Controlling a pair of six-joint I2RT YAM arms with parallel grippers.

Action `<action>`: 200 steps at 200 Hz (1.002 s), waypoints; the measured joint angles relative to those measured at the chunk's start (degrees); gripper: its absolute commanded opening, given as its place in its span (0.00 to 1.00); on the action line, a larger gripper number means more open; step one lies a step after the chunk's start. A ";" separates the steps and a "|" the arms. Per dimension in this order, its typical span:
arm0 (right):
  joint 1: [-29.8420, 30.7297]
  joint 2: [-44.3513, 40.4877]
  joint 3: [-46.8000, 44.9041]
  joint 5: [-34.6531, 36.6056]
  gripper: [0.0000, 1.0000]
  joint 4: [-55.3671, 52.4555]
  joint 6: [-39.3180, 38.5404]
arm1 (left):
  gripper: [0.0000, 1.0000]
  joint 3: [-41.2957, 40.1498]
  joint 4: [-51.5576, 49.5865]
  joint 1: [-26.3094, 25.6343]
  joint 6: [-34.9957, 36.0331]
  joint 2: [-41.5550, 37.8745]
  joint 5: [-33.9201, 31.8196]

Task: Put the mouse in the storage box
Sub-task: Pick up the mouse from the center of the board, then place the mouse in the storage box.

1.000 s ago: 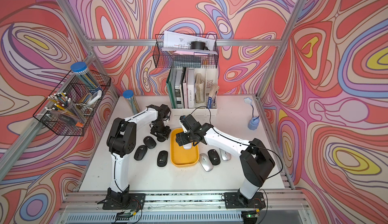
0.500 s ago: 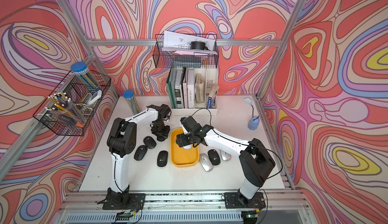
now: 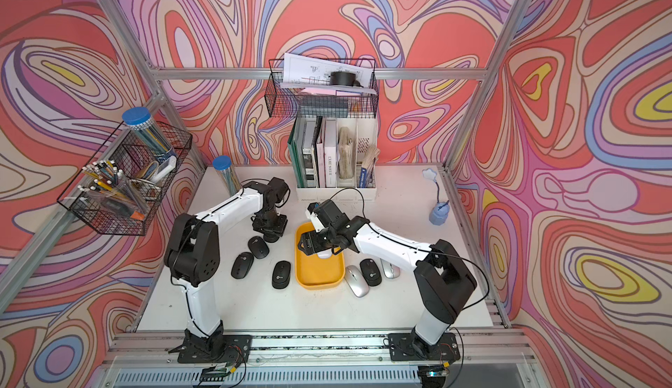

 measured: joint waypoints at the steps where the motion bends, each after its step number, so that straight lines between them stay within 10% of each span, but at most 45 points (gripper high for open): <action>1: 0.00 0.00 0.00 -0.04 0.74 0.02 0.00 | 0.46 0.00 -0.02 0.00 0.00 -0.17 0.00; 200: -11.50 -13.14 -10.54 -5.22 0.76 0.02 0.04 | 0.43 -0.72 0.90 -12.31 -16.68 -10.38 15.74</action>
